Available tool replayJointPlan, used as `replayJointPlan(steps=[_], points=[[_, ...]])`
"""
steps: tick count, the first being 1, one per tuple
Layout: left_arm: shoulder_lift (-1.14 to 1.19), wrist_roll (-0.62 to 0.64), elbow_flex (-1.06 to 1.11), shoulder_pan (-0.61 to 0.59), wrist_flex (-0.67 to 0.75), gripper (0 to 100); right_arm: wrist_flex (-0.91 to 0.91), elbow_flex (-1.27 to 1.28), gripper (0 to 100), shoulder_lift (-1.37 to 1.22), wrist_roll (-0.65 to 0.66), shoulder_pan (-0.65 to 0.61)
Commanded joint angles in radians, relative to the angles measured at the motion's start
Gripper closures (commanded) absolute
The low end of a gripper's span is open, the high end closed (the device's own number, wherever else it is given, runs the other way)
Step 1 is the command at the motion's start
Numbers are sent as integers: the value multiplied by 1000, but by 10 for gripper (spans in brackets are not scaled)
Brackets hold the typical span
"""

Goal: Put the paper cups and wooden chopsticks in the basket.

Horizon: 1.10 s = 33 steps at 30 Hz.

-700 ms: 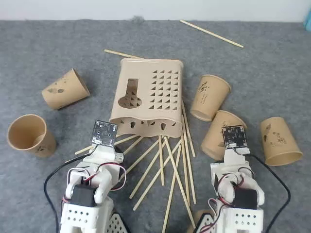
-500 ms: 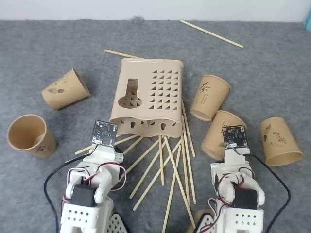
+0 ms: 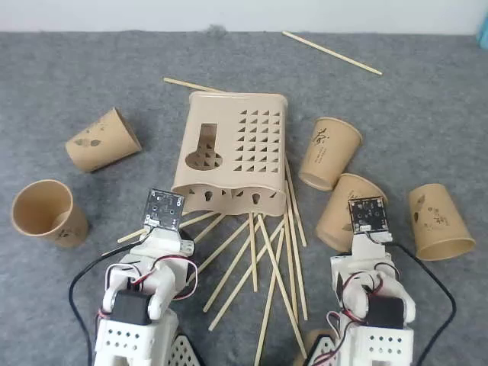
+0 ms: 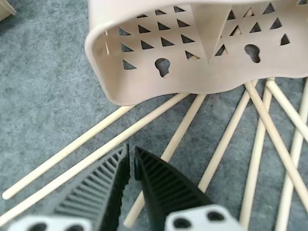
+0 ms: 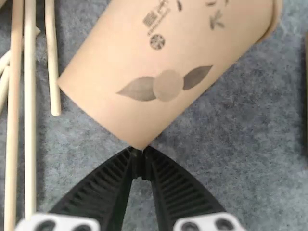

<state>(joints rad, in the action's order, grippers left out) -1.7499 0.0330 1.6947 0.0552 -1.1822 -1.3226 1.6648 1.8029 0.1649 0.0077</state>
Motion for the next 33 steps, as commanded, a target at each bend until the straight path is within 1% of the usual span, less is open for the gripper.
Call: replayJointPlan(steps=[1, 17, 23, 33], points=[[-11, -2, -7, 6, -3, 987, 13, 18, 991, 15, 14, 15], [-11, -2, -7, 6, -3, 987, 13, 18, 991, 15, 14, 15], [-11, -2, -7, 6, -3, 987, 13, 18, 991, 15, 14, 73], [-11, -2, -7, 6, -3, 987, 13, 18, 991, 15, 14, 77]])
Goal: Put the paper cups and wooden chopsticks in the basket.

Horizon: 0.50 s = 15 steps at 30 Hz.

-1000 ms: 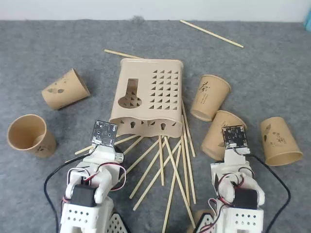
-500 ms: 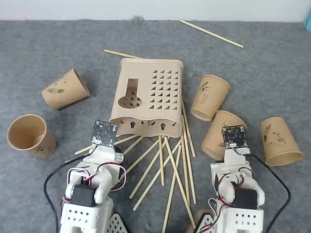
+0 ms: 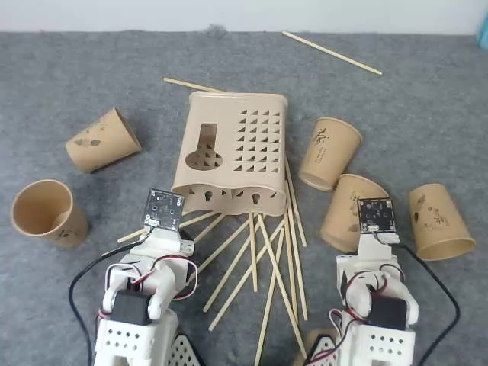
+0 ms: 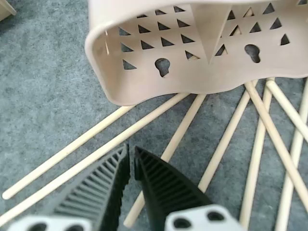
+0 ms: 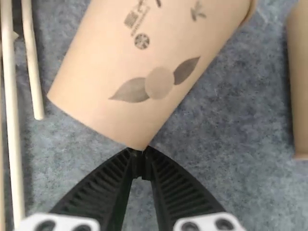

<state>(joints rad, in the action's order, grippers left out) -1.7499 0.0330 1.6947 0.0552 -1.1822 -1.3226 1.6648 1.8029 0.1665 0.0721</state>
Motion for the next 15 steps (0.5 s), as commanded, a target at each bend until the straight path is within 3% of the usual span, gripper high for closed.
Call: replayJointPlan(steps=[1, 15], points=[[-11, -2, -7, 6, -3, 987, 13, 18, 991, 15, 12, 13], [-11, -2, -7, 32, -5, 985, 13, 18, 991, 15, 12, 15]])
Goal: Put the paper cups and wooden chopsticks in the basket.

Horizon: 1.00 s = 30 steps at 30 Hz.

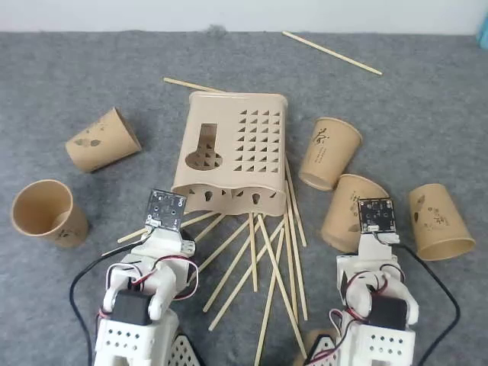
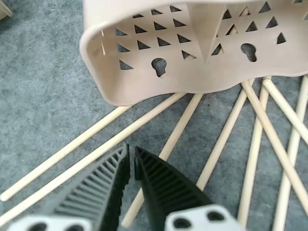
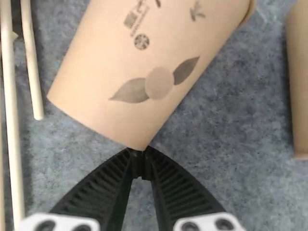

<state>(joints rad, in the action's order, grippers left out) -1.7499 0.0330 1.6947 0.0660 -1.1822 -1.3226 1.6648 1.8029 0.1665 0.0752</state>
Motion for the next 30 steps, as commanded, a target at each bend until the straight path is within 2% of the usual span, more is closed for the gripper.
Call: replayJointPlan(steps=[1, 3, 15, 19, 22, 24, 27, 30], points=[[-11, -3, -7, 26, -20, 985, 13, 18, 991, 15, 12, 12], [-12, -3, -12, 28, -55, 985, 13, 18, 991, 15, 12, 12], [-12, -8, -38, 25, -52, 985, 13, 18, 991, 15, 12, 12], [-12, -8, -113, -48, -48, 984, 13, 18, 991, 15, 12, 12], [-12, -9, -173, -104, 40, 984, 13, 18, 991, 15, 12, 12], [-12, -52, -200, -146, 97, 984, 13, 18, 991, 15, 12, 12], [-11, -183, -209, -186, 137, 984, 13, 18, 991, 15, 12, 12], [-9, -183, -194, -196, 147, 984, 13, 18, 991, 15, 12, 12]])
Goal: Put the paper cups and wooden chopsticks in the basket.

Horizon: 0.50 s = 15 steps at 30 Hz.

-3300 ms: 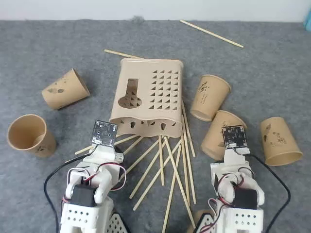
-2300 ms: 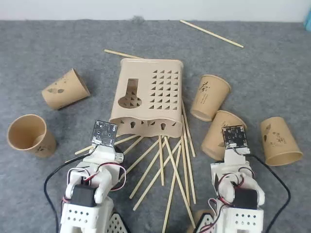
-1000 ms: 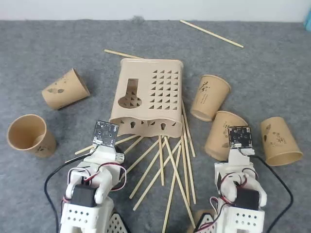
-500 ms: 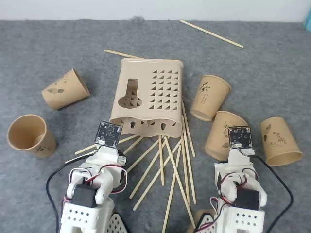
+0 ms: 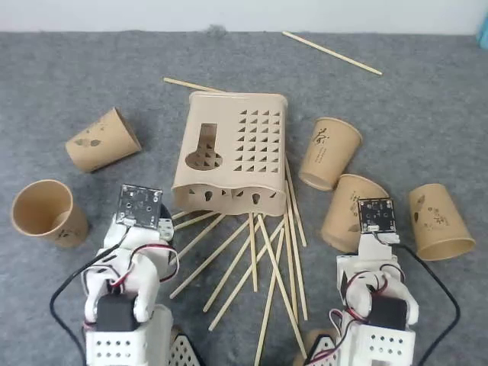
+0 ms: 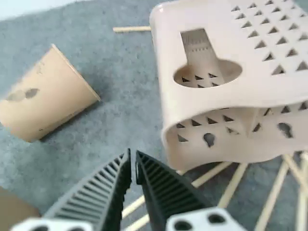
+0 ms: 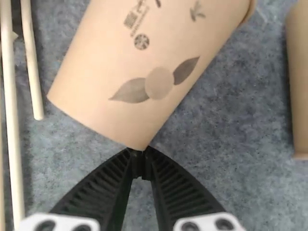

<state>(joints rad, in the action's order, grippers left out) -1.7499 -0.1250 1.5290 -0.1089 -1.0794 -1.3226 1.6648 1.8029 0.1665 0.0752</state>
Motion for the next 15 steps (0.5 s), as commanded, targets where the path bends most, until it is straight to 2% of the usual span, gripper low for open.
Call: replayJointPlan(steps=[1, 5, 8, 11, 15], points=[[-9, -14, -19, -23, 63, 984, 13, 18, 991, 15, 12, 12], [-6, 12, 91, -23, 195, 966, 13, 18, 991, 15, 12, 12], [-11, 74, 156, -25, 222, 829, 13, 18, 991, 15, 12, 12], [-11, 152, 101, -31, 123, 685, 13, 18, 991, 15, 12, 12], [-11, 175, 84, 5, 100, 720, 13, 18, 991, 15, 12, 12]])
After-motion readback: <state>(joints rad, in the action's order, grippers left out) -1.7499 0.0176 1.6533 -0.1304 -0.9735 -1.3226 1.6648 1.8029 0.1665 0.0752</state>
